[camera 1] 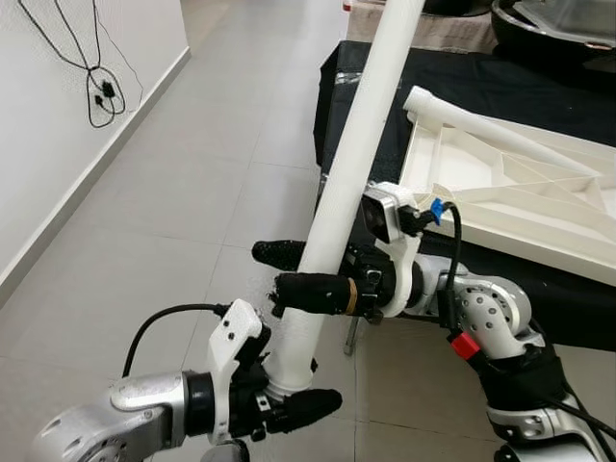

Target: Building children table

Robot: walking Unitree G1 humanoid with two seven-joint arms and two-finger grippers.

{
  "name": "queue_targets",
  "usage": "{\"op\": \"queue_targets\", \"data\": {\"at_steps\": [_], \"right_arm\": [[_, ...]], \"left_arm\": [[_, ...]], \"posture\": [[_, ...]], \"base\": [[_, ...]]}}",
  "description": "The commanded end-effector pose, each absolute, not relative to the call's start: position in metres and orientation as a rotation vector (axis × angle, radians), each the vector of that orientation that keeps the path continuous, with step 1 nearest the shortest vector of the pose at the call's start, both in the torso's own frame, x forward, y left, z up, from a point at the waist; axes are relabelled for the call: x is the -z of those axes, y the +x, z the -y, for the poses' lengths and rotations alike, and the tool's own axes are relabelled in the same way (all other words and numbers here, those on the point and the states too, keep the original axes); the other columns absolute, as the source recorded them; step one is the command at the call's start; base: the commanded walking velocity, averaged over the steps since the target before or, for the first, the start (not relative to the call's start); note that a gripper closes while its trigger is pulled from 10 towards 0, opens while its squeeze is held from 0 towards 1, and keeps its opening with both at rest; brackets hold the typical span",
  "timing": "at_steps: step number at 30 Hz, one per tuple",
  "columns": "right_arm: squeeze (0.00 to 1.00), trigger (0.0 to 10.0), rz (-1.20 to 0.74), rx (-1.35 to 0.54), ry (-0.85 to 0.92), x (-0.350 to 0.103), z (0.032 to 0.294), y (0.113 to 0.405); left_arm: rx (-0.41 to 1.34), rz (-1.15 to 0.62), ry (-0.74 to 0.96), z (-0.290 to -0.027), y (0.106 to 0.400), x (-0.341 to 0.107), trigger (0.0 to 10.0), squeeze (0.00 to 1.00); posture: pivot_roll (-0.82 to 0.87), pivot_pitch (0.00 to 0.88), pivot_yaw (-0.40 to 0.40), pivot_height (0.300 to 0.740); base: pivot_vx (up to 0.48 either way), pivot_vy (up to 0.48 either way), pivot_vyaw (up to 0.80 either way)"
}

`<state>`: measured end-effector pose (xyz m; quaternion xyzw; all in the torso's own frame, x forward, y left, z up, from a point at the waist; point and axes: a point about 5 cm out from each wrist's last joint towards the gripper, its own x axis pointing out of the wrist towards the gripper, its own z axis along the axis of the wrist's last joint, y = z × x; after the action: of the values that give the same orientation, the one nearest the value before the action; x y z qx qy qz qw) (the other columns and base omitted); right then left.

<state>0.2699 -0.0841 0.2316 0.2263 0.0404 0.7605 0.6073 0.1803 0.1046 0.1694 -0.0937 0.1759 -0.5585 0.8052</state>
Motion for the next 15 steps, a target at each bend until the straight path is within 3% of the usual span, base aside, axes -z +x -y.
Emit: {"op": "queue_targets", "data": {"at_steps": [1, 6, 7, 8, 15], "right_arm": [[0.00, 10.0, -0.102, -1.816, 0.520, -0.2320, 0.0780, 0.2622], [0.00, 10.0, -0.107, -1.821, 0.516, -0.2314, 0.0770, 0.2612], [0.00, 8.5, -0.114, -1.825, 0.518, -0.2312, 0.0767, 0.2608], [0.00, 0.0, -0.120, -1.827, 0.520, -0.2308, 0.0766, 0.2604], [0.00, 0.0, -0.136, -1.823, 0.526, -0.2281, 0.0774, 0.2595]], "left_arm": [[1.240, -0.397, -0.210, -0.0978, 0.1711, -0.1684, 10.0, 0.00], [1.249, -0.401, -0.211, -0.0963, 0.1687, -0.1677, 10.0, 0.00], [1.250, -0.404, -0.213, -0.0961, 0.1683, -0.1676, 10.0, 0.00], [1.251, -0.408, -0.215, -0.0960, 0.1680, -0.1676, 10.0, 0.00], [1.247, -0.418, -0.222, -0.0962, 0.1661, -0.1670, 10.0, 0.00]], "posture": [[0.11, 0.147, -0.068, 0.740], [0.11, 0.148, -0.066, 0.740], [0.11, 0.147, -0.066, 0.740], [0.11, 0.147, -0.066, 0.740], [0.11, 0.148, -0.065, 0.740]], "base": [[0.000, 0.000, 0.00], [0.000, 0.000, 0.00], [0.000, 0.000, 0.00], [0.000, 0.000, 0.00], [0.000, 0.000, 0.00]]}}
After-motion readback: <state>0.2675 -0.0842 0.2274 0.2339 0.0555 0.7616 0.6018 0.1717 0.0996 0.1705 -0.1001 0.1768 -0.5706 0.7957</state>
